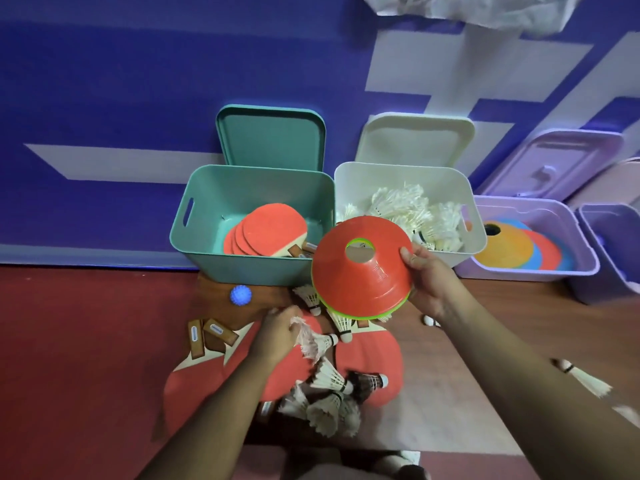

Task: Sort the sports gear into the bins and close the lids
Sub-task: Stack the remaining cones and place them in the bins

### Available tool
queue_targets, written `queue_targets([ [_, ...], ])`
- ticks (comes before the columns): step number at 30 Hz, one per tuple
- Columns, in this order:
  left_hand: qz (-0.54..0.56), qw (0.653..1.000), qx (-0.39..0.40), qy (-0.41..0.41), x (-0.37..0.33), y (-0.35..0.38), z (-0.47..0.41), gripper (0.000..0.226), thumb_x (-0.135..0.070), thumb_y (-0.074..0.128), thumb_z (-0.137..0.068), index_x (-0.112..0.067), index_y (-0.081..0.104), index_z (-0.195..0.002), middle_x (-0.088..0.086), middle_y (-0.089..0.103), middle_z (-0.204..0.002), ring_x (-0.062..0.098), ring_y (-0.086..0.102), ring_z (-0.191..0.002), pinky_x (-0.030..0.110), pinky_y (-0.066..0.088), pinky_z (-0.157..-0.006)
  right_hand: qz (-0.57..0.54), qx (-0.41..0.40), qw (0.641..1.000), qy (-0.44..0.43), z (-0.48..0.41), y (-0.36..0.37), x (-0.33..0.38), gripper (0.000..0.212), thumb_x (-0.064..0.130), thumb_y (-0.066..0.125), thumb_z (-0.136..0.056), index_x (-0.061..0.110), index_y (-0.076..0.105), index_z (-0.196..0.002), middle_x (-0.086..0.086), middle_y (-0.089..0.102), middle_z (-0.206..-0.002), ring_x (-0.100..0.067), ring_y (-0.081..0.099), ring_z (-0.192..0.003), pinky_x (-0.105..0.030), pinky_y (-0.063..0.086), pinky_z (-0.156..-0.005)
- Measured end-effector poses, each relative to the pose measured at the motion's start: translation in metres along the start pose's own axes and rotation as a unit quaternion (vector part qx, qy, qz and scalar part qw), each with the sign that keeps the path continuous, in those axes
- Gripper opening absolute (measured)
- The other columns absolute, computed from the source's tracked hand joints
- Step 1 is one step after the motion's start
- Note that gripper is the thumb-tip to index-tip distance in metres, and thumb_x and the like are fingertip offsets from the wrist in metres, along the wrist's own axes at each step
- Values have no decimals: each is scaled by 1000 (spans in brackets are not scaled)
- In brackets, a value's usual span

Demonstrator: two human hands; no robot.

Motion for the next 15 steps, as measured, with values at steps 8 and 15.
queue_targets([
  [8, 335, 939, -69, -14, -69, -56, 28, 10, -20, 62, -92, -12, 65, -97, -3, 62, -89, 4, 54, -82, 6, 39, -69, -17, 10, 999, -27, 10, -28, 42, 37, 13, 53, -94, 8, 51, -131, -10, 71, -100, -22, 71, -85, -36, 59, -70],
  [15, 453, 883, -124, 11, -161, -69, 17, 28, -50, 66, -68, -35, 66, -92, -2, 65, -100, 17, 58, -94, 41, 44, -82, -31, 4, 998, -46, 12, -79, 93, 42, 14, 52, -97, 3, 48, -138, -17, 59, -131, -32, 58, -117, -54, 47, -101],
])
Point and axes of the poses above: each hand's wrist, its own z-axis away from the middle knuckle, its own y-axis out of the palm, x = y × z, the point moved 10 cm from there along -z, towards the middle knuckle
